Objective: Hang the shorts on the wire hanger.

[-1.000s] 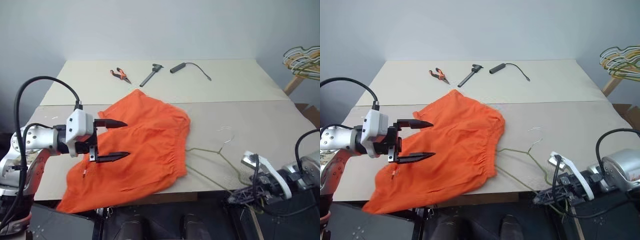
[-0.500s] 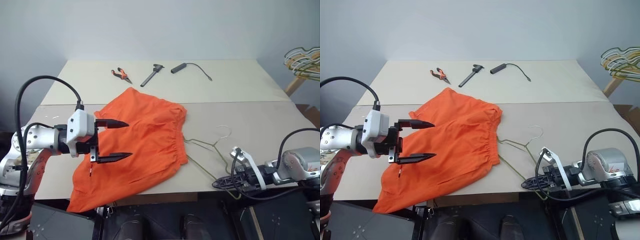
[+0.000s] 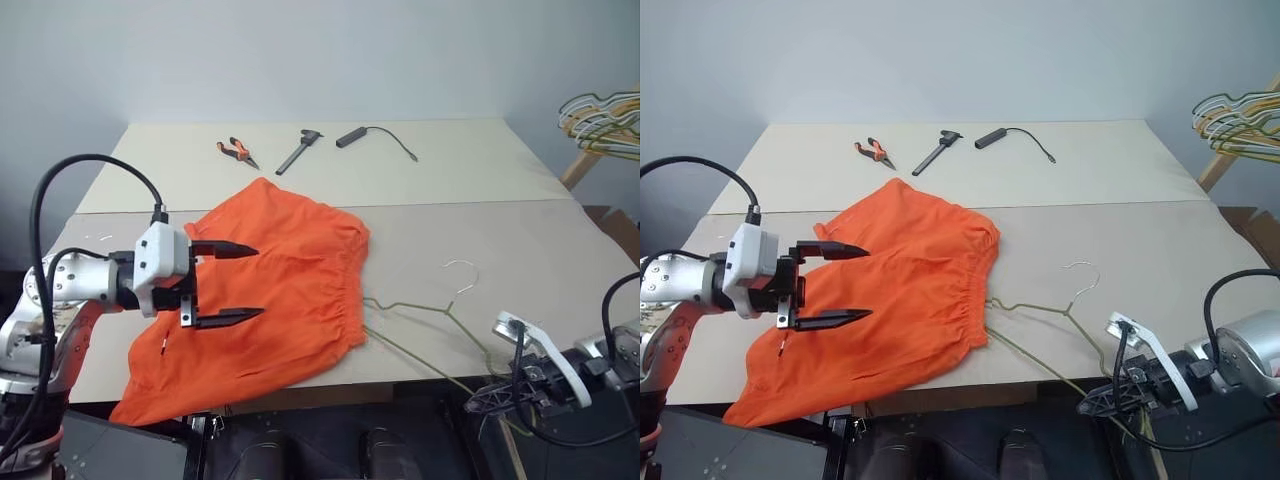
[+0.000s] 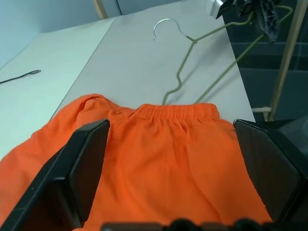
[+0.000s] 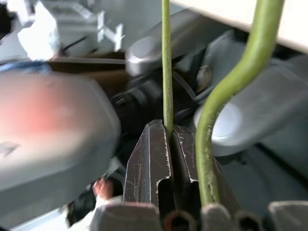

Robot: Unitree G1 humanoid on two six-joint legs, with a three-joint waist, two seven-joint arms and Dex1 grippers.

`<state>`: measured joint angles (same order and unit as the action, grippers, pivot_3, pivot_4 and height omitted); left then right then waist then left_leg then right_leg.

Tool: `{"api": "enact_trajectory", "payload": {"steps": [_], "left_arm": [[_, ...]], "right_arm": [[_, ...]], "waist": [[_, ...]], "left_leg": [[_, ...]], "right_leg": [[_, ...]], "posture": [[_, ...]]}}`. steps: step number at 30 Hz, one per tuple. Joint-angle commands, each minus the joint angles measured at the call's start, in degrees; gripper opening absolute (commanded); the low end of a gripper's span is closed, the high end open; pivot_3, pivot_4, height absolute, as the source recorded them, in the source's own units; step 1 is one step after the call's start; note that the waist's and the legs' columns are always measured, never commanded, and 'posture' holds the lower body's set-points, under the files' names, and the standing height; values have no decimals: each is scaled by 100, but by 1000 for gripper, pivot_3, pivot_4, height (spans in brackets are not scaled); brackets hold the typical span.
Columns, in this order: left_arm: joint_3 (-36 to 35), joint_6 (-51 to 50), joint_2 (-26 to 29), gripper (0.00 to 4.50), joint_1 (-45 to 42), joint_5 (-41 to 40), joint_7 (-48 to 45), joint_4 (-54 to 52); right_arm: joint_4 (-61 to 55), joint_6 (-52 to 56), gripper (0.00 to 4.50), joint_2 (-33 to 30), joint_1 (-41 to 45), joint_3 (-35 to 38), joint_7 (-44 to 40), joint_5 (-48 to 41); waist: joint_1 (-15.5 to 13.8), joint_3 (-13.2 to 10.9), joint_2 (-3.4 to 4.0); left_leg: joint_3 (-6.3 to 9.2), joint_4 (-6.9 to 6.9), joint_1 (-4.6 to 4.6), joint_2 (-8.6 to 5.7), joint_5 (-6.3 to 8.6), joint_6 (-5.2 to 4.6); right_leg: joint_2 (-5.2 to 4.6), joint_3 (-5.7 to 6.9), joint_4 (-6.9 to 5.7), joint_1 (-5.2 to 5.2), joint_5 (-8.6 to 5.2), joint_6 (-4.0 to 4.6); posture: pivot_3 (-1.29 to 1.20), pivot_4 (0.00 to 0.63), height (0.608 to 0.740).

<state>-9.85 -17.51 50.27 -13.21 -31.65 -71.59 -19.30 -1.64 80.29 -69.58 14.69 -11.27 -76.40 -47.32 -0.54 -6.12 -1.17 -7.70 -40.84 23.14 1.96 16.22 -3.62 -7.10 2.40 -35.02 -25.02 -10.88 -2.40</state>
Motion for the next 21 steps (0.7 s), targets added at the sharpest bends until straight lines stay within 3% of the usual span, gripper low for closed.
{"api": "enact_trajectory", "payload": {"steps": [1, 14, 21], "left_arm": [[-21, 74, 46, 4475, -57, -91, -60, -107], [31, 98, 47, 4475, -211, -42, -154, 9], [-72, 41, 93, 4475, -73, -77, -109, -127]], "right_arm": [[398, 178, 0, 119, 389, 241, 217, 75], [1268, 632, 0, 1400, 1249, 296, 1070, 210], [1514, 734, 0, 1410, 1153, 947, 1024, -43]], "waist": [[-7, 0, 0], [-8, 0, 0], [-21, 0, 0]], "left_leg": [[0, 0, 2, 0, -3, 6], [-2, 0, 4, -5, -7, 12], [-2, 0, 5, -6, -7, 11]], "right_leg": [[0, 0, -1, -2, 1, 1], [3, 3, 1, 0, 5, -8], [3, 3, 2, 1, 6, -8]], "posture": [[20, 97, 740], [34, 97, 740], [45, 99, 740]]}}
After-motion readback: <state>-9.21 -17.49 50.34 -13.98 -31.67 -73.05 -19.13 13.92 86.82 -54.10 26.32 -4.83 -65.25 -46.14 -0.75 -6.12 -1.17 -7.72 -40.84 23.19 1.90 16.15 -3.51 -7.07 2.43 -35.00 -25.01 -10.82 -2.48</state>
